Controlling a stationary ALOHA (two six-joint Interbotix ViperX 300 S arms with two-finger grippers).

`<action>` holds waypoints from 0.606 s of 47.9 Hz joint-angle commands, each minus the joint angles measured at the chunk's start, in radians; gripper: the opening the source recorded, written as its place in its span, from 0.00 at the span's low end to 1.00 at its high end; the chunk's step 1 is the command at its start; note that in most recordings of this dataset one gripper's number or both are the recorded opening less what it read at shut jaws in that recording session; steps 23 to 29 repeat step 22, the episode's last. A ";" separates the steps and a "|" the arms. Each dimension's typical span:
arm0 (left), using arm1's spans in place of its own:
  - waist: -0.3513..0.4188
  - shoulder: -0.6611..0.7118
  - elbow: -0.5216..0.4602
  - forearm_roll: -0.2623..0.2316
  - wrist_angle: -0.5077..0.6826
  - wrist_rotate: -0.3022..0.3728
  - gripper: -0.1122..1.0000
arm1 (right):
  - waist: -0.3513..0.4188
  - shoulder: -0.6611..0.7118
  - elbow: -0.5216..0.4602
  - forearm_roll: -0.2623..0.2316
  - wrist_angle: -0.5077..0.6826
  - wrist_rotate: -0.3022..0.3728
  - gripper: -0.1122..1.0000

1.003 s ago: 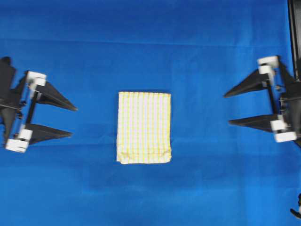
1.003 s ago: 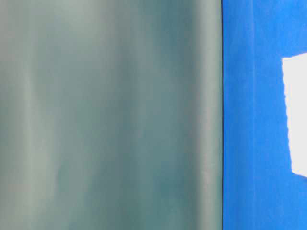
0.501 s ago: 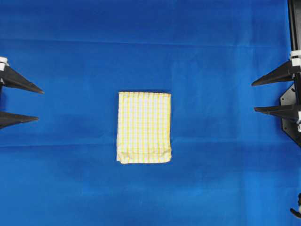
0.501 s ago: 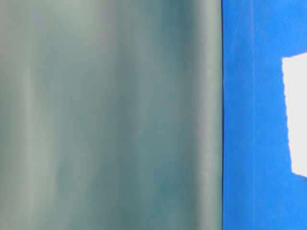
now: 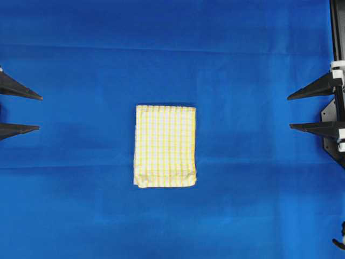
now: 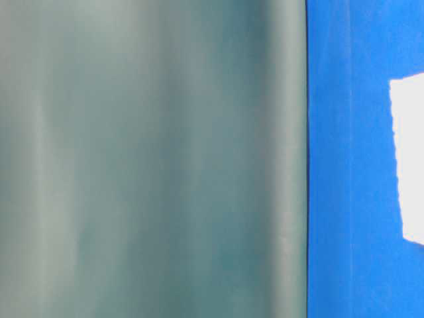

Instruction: Fold the yellow towel.

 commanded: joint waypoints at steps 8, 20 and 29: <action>0.005 0.005 -0.011 0.003 0.006 0.003 0.71 | -0.011 0.017 -0.011 -0.002 -0.017 0.002 0.74; 0.014 0.005 -0.011 0.003 0.006 0.003 0.72 | -0.012 0.017 -0.011 -0.002 -0.017 0.002 0.74; 0.014 0.005 -0.011 0.003 0.006 0.003 0.72 | -0.012 0.017 -0.011 -0.002 -0.015 0.002 0.74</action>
